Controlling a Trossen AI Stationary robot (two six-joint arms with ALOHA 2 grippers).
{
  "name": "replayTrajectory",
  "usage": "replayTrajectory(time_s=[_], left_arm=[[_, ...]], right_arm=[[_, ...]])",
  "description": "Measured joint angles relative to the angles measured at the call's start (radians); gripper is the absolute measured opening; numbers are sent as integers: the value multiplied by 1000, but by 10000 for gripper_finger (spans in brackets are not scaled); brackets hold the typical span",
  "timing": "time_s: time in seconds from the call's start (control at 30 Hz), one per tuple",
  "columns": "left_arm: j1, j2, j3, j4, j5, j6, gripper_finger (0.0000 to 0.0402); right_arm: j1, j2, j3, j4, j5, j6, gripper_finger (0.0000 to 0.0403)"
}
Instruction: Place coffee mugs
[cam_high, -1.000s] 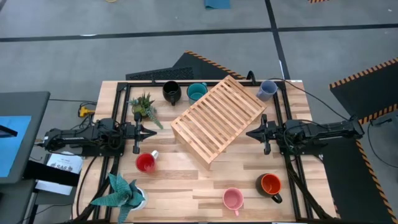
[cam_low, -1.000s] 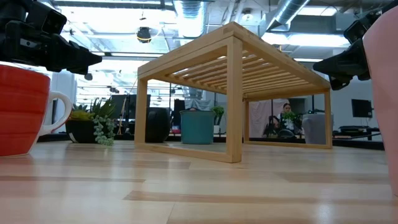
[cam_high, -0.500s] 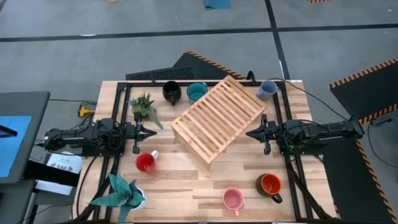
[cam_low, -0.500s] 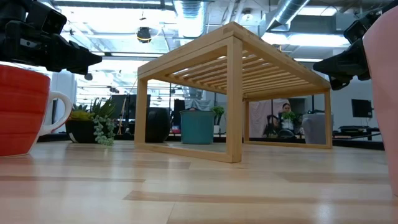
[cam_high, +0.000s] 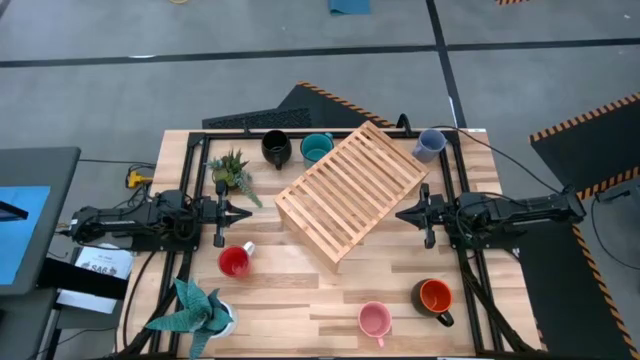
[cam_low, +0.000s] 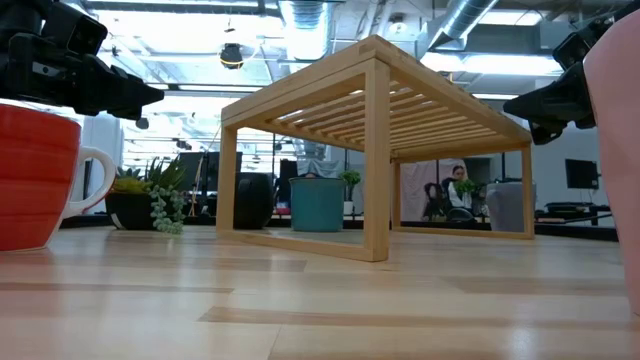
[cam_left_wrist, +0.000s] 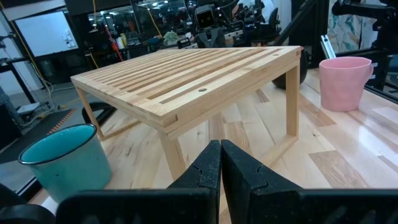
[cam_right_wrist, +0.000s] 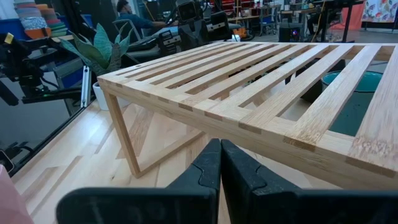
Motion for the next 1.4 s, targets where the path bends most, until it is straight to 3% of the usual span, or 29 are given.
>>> replayTrajectory(time_s=[0.1,0.2,0.3,0.37,0.47,0.6,0.7,0.8,0.93,1.1,1.17,1.4], left_arm=[[0,0,0,0,0,0,0],[0,0,0,0,0,0,0],[0,0,0,0,0,0,0],[0,0,0,0,0,0,0],[0,0,0,0,0,0,0],[0,0,0,0,-1,0,0],[0,0,0,0,-1,0,0],[0,0,0,0,-2,0,0],[0,0,0,0,-2,0,0],[0,0,0,0,-2,0,0],[0,0,0,0,-2,0,0],[0,0,0,0,-2,0,0]], right_arm=[[0,0,0,155,4,81,38],[-1,15,-1,469,58,172,38],[-17,60,5,735,130,25,38],[-43,111,70,765,193,-69,38],[-103,184,246,539,375,-97,38],[-250,351,542,2,639,-94,52],[-402,466,710,-300,722,3,77],[-564,553,787,-487,716,145,111],[-759,665,789,-653,668,332,166],[-942,771,789,-747,553,483,223],[-980,797,790,-767,498,516,236],[-990,868,740,-787,485,657,244]])
